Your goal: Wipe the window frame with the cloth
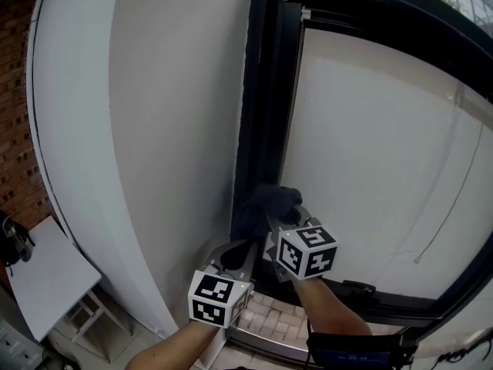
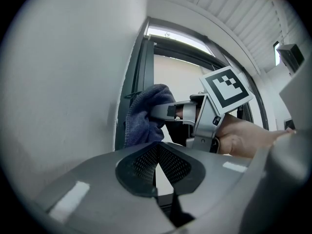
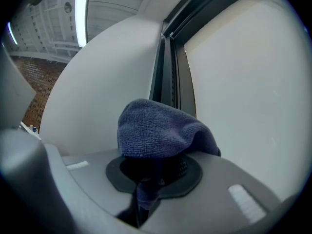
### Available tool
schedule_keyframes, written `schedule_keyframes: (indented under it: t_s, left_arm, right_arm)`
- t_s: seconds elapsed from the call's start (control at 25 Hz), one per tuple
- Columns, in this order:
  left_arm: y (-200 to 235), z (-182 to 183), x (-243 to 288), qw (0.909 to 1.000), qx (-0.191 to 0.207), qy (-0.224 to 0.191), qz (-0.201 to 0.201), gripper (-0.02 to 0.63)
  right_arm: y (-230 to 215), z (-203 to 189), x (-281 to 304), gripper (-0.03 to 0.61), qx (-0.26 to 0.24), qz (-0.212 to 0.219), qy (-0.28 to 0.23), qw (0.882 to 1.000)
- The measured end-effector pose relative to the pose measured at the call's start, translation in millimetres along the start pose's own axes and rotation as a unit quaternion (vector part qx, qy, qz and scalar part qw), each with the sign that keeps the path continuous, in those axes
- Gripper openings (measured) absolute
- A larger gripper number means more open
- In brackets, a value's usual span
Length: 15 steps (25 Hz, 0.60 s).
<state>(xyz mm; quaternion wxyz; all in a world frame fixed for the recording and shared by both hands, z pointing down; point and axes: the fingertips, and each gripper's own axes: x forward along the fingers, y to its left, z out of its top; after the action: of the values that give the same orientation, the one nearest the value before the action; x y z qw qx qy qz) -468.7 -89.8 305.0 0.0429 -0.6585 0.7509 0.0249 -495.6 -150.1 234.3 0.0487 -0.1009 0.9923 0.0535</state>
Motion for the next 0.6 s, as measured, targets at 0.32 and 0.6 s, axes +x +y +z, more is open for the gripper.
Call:
schedule_keyframes:
  t_s: [0.32, 0.6]
  left_arm:
    - [-2.0, 38.7, 5.2, 0.9995, 0.012, -0.03, -0.006, -0.006]
    - [-0.4, 68.2, 6.0, 0.9986, 0.025, -0.047, -0.004, -0.006]
  right_arm:
    - [-2.6, 43.1, 4.0, 0.054, -0.023, 0.007, -0.027, 0.999]
    - [-6.4, 76.0, 5.2, 0.054, -0.047, 0.005, -0.046, 0.998]
